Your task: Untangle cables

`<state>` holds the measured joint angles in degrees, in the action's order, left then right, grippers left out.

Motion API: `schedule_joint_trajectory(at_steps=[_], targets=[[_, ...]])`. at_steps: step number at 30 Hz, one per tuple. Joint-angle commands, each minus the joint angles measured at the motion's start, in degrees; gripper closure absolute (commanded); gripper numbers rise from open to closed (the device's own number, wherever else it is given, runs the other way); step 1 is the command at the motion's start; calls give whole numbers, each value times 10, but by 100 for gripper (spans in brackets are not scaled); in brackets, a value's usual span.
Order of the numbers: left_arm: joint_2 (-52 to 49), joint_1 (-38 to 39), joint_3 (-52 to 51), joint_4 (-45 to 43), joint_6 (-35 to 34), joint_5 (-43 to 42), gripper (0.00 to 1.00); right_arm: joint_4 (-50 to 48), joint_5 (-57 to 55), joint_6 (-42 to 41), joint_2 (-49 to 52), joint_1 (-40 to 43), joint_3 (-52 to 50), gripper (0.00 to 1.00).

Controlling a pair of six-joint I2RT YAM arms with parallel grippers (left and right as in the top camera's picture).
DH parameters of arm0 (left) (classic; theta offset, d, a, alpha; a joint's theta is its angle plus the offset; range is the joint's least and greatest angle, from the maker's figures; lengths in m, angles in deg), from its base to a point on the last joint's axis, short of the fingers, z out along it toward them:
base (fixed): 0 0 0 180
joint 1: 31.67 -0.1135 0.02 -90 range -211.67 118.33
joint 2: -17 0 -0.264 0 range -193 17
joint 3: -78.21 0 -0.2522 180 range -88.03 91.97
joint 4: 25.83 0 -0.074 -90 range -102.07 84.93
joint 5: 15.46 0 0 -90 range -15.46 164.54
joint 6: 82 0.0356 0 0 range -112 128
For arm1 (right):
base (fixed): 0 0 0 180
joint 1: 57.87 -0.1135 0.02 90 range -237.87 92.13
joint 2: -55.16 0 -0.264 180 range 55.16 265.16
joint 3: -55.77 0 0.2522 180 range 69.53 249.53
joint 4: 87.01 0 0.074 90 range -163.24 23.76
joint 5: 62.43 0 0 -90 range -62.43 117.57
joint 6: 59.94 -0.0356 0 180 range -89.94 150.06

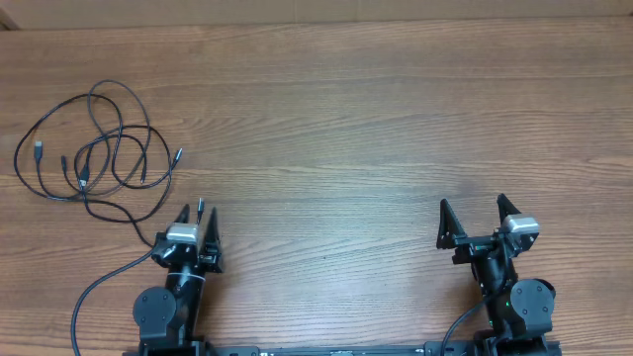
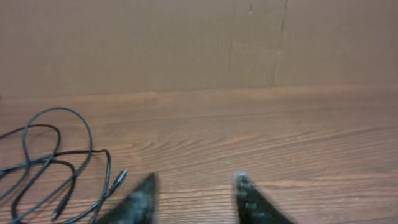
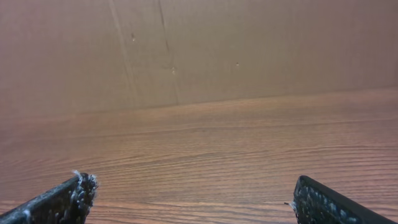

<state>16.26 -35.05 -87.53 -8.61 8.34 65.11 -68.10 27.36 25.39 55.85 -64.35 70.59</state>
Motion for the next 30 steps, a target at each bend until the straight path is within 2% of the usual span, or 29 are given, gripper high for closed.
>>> schedule_joint_trajectory(at_steps=[1,2,15,16,17,18,19,30], targets=[[6,1,-2,2,-1,-4,83,-3,3,2,-5,-3,-6,0],[6,1,-2,2,-1,-4,96,-3,3,2,-5,-3,-6,0],[6,1,-2,2,-1,-2,94,-3,4,2,-5,-3,-6,0],[6,1,-2,2,-1,-3,77,-3,3,2,-5,-3,-6,0],[6,1,-2,2,-1,-3,45,-3,3,2,-5,-3,-6,0],[6,1,-2,2,-1,-3,17,-3,3,2,-5,-3,-6,0],[6,1,-2,2,-1,-3,2,-3,3,2,-5,-3,-6,0],[6,1,-2,-1,-1,9,0,-3,3,2,-5,-3,-6,0]])
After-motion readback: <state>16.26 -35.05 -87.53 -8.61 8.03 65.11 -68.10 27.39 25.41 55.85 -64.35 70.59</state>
